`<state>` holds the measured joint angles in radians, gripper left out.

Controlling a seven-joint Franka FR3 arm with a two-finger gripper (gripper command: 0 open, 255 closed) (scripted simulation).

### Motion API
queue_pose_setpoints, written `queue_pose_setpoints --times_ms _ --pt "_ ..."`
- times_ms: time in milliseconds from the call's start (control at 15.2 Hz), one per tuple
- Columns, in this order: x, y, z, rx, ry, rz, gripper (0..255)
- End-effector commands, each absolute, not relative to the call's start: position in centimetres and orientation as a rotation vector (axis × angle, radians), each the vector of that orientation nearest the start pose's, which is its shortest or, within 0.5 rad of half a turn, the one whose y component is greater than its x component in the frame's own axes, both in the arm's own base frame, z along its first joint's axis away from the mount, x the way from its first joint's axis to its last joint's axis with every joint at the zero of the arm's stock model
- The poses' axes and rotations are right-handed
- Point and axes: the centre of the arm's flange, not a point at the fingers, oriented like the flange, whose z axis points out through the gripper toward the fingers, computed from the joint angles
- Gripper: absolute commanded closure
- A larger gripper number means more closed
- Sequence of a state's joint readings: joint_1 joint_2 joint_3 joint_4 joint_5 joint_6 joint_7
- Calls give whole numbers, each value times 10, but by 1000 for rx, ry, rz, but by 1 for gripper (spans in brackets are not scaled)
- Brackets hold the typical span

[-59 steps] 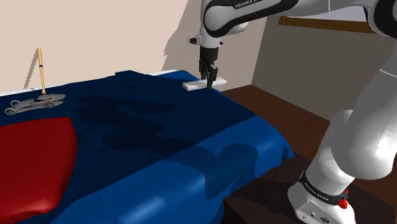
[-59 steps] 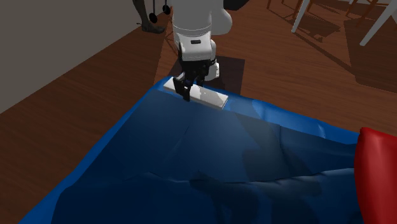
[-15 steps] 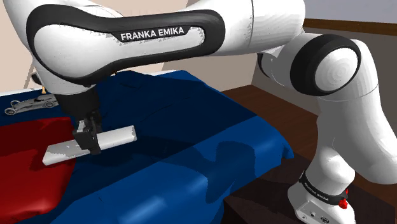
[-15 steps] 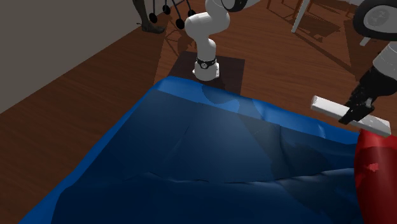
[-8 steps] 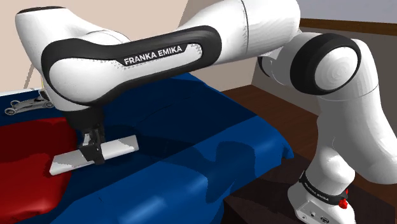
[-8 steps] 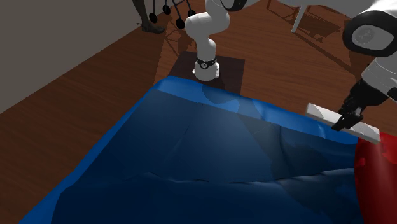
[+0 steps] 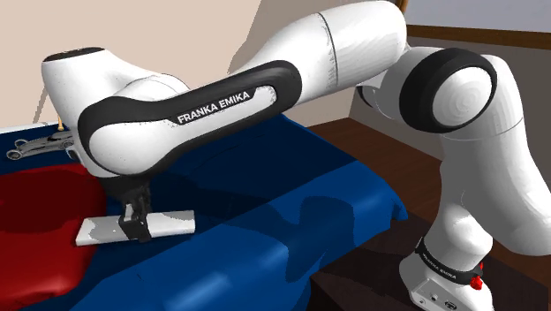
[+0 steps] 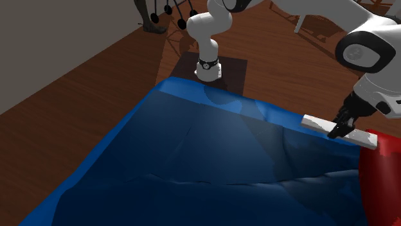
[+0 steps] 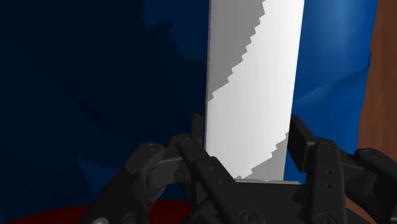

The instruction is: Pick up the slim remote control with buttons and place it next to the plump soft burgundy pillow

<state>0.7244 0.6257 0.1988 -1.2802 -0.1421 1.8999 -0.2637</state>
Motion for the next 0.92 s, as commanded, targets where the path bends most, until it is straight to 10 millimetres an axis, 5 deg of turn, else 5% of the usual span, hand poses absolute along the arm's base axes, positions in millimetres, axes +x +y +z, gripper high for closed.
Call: queue_pose_setpoints --times_ms 0,528,858 --pt "474 554 381 -2611 -1776 -19 255" --pt "474 554 339 -2611 -1776 -19 255" --pt "474 554 339 -2611 -1776 -19 255"
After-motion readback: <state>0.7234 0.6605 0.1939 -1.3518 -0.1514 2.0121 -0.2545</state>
